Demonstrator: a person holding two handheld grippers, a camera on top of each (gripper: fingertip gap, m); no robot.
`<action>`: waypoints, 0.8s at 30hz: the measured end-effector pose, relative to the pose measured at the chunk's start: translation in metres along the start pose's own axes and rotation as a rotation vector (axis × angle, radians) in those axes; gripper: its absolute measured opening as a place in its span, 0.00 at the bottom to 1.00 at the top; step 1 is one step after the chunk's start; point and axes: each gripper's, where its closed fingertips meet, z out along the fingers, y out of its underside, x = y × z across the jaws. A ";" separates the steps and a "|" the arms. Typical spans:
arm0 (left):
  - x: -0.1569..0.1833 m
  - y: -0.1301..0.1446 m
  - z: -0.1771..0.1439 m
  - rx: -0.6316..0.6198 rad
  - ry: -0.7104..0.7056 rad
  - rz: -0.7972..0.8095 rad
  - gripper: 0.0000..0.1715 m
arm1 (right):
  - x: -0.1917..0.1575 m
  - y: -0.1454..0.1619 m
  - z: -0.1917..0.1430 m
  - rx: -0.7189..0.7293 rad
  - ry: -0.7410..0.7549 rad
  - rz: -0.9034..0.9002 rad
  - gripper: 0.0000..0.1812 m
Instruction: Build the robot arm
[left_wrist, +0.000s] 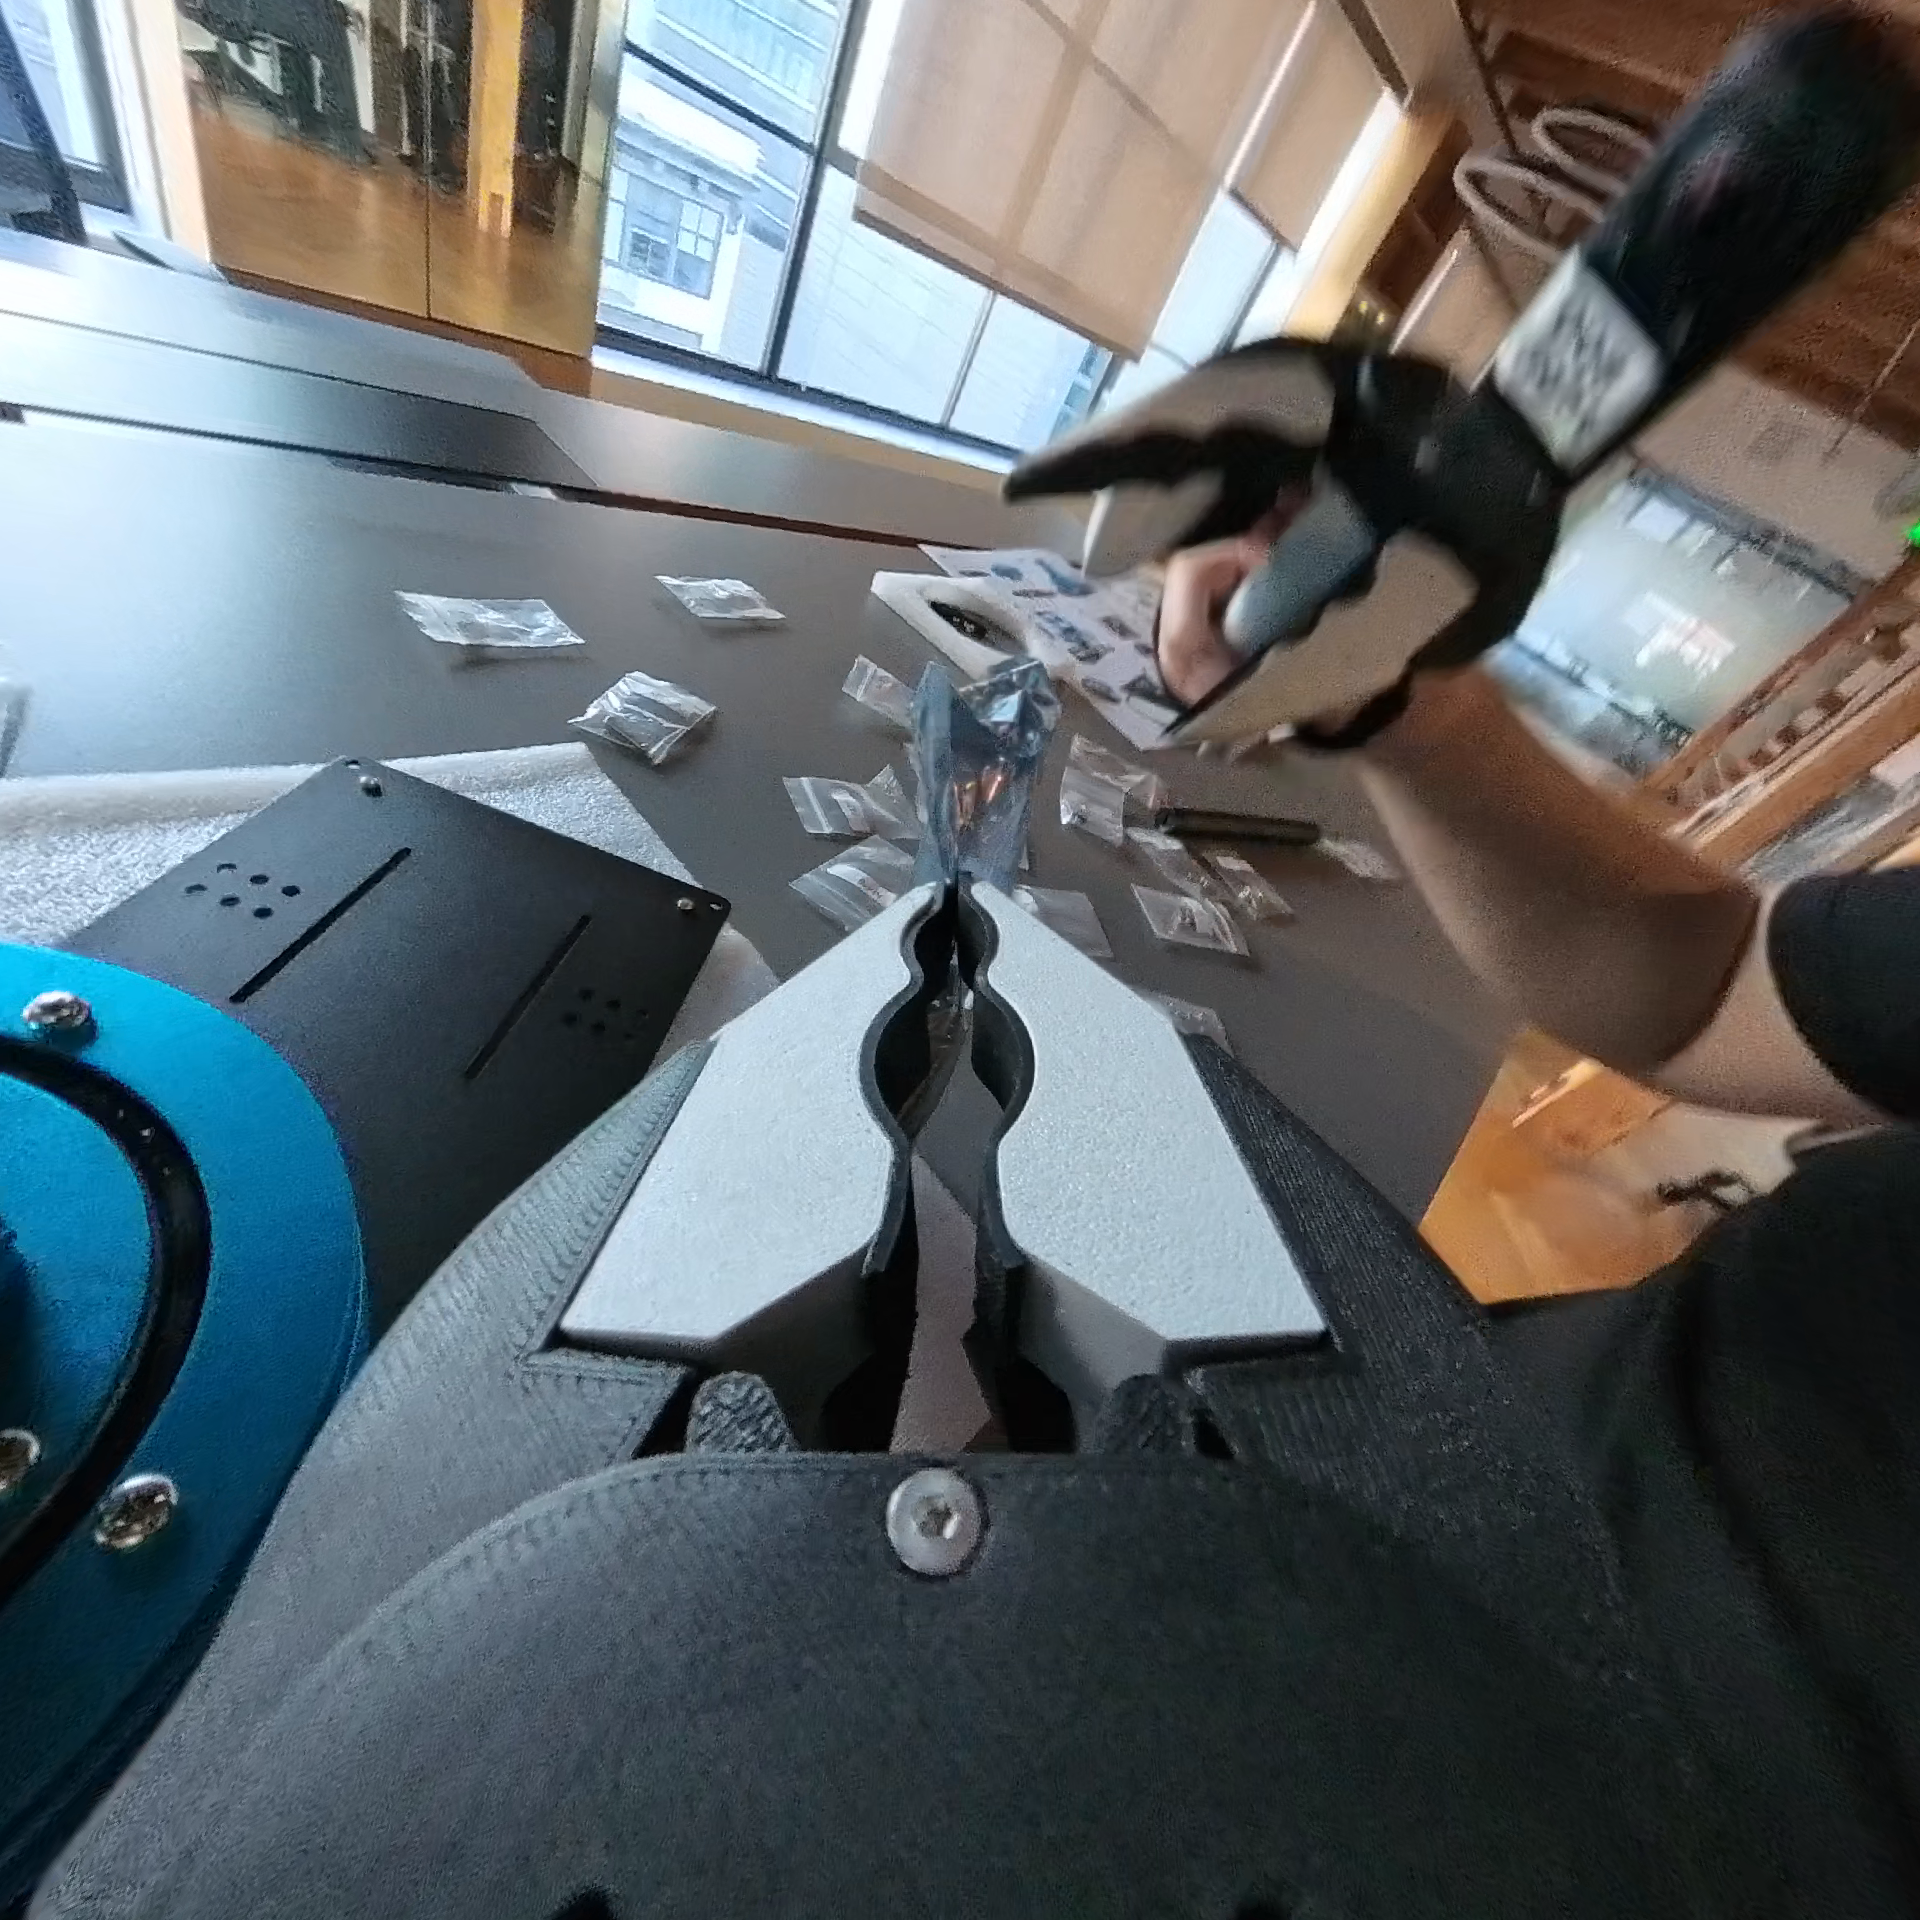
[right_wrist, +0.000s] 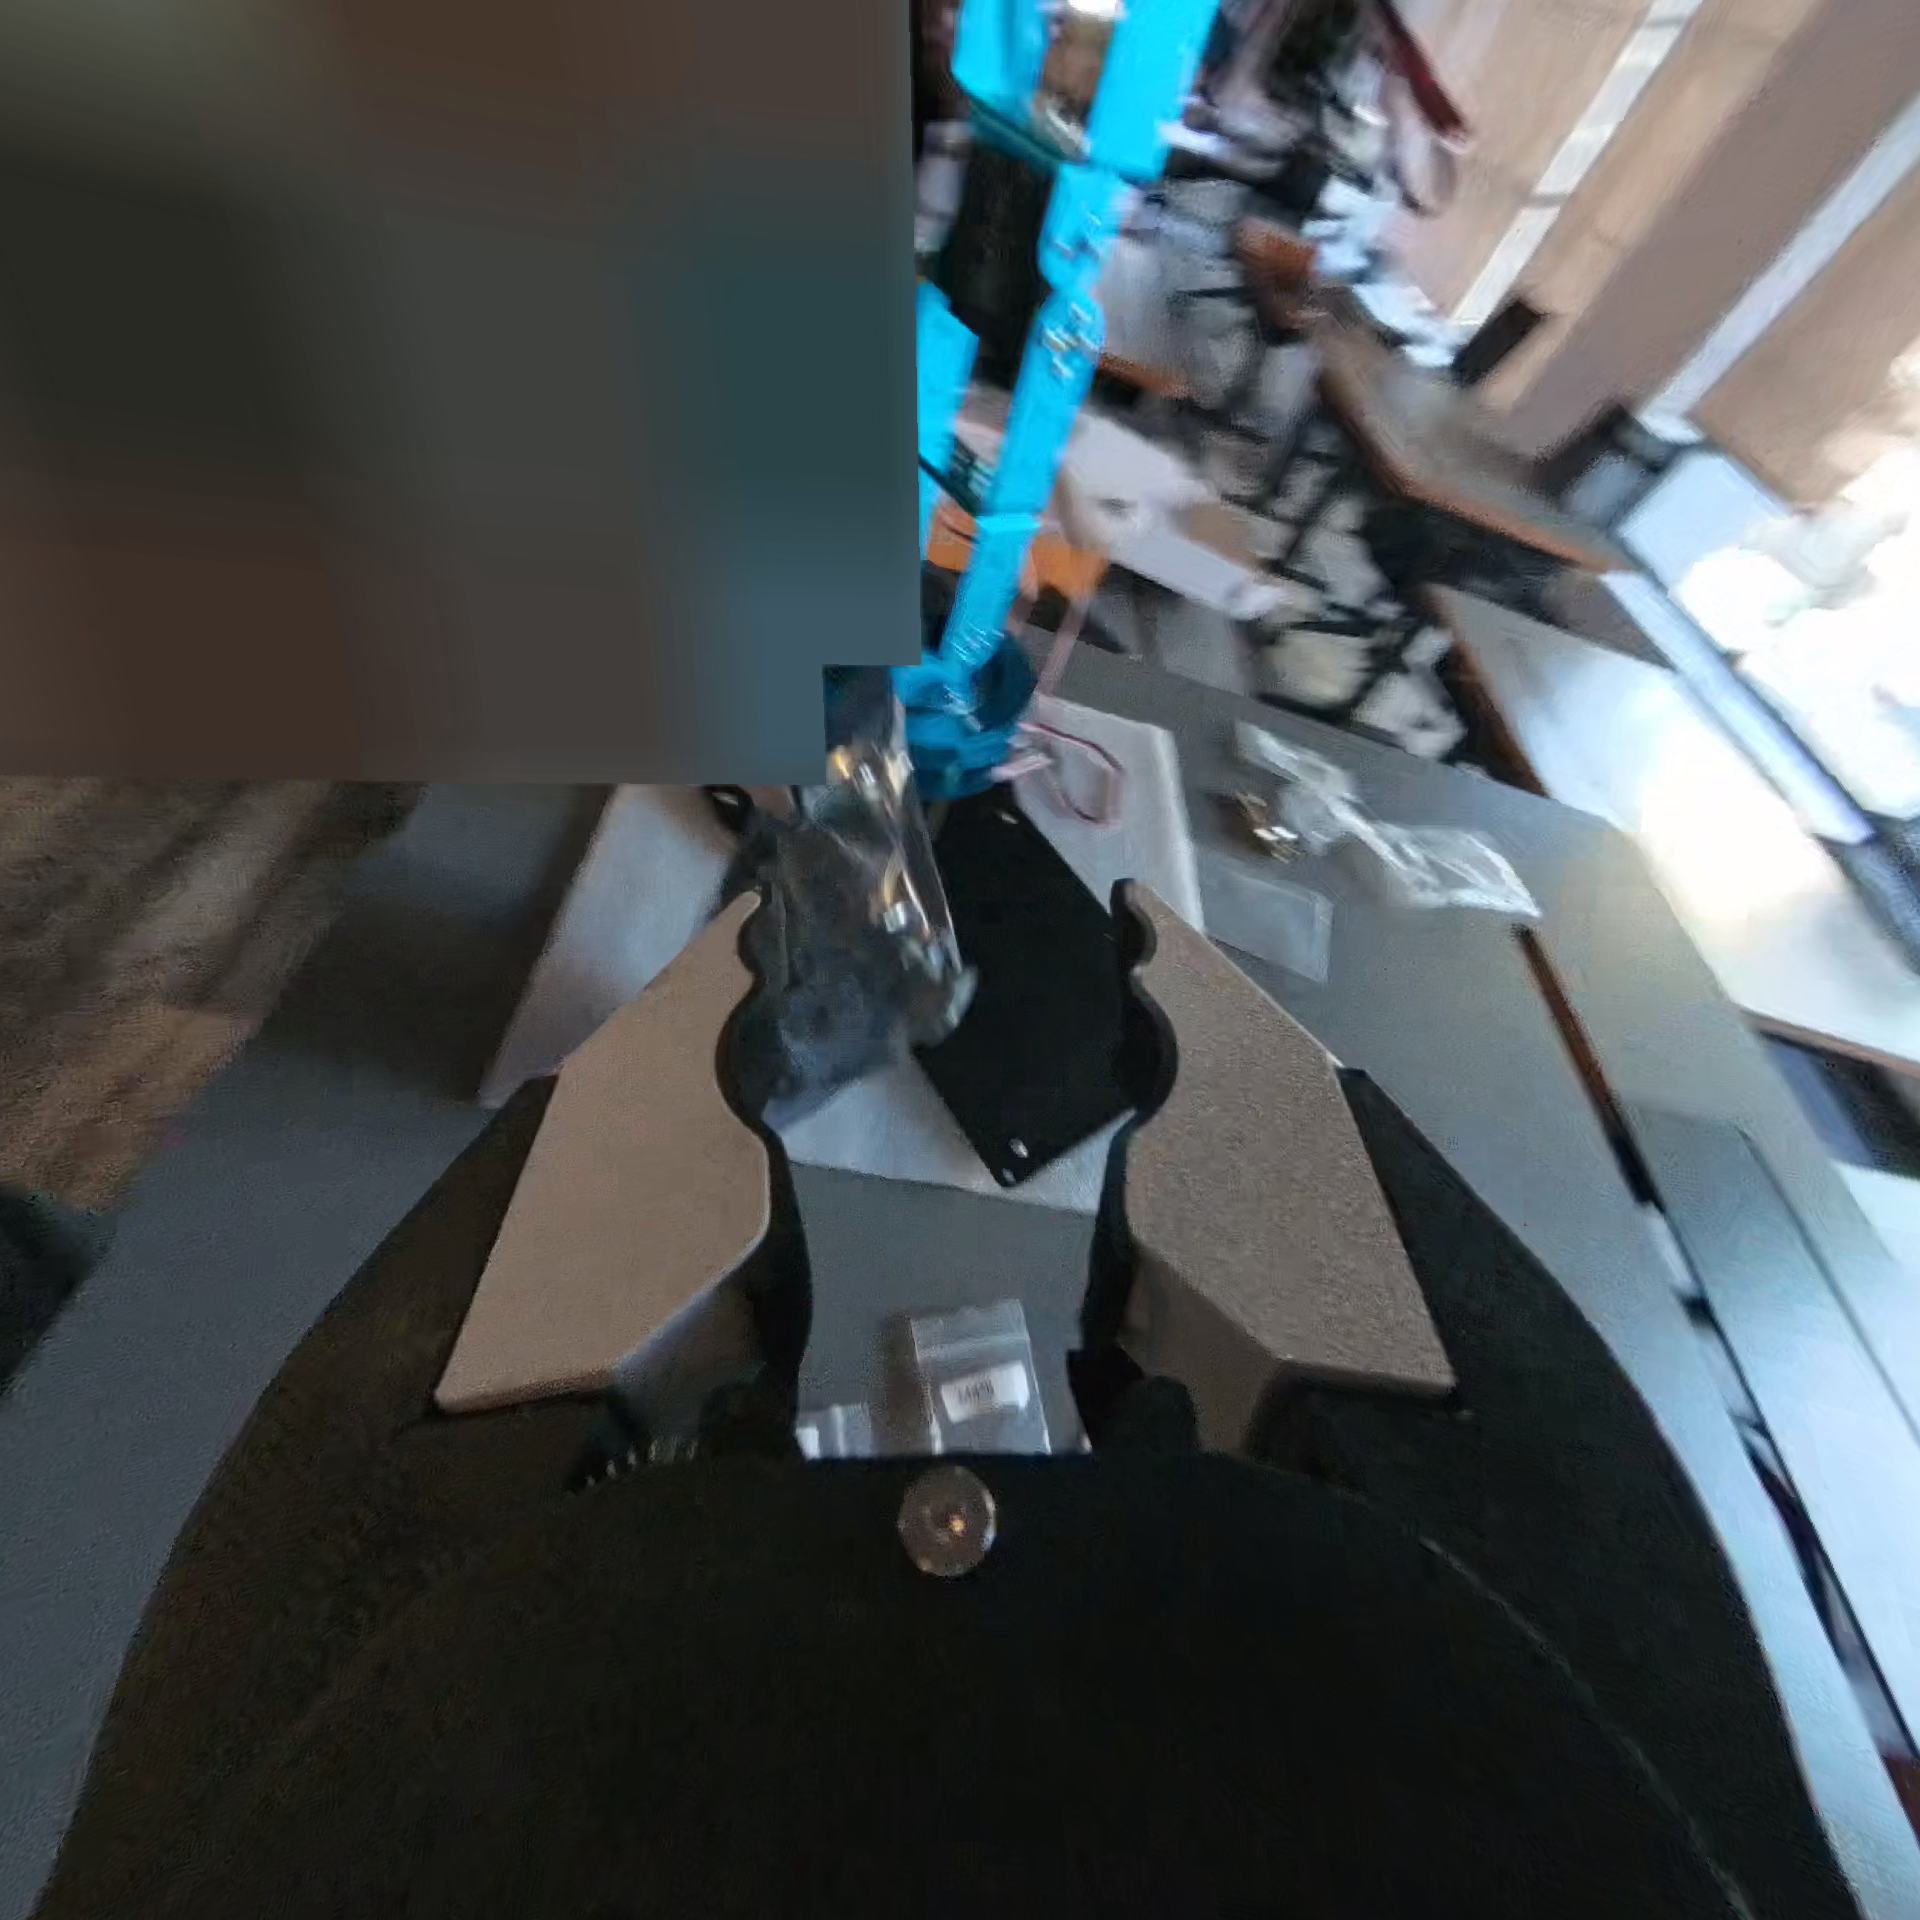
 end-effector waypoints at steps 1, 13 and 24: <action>0.001 0.000 0.001 -0.013 -0.003 0.025 0.00 | -0.001 -0.006 0.006 -0.042 -0.083 0.022 0.36; 0.001 -0.002 -0.006 0.055 0.053 -0.015 0.00 | -0.024 0.006 0.059 -0.422 -0.393 -0.086 0.28; -0.021 0.046 -0.034 -0.047 -0.093 -0.064 0.03 | -0.020 0.014 0.047 -0.243 -0.458 -0.025 0.07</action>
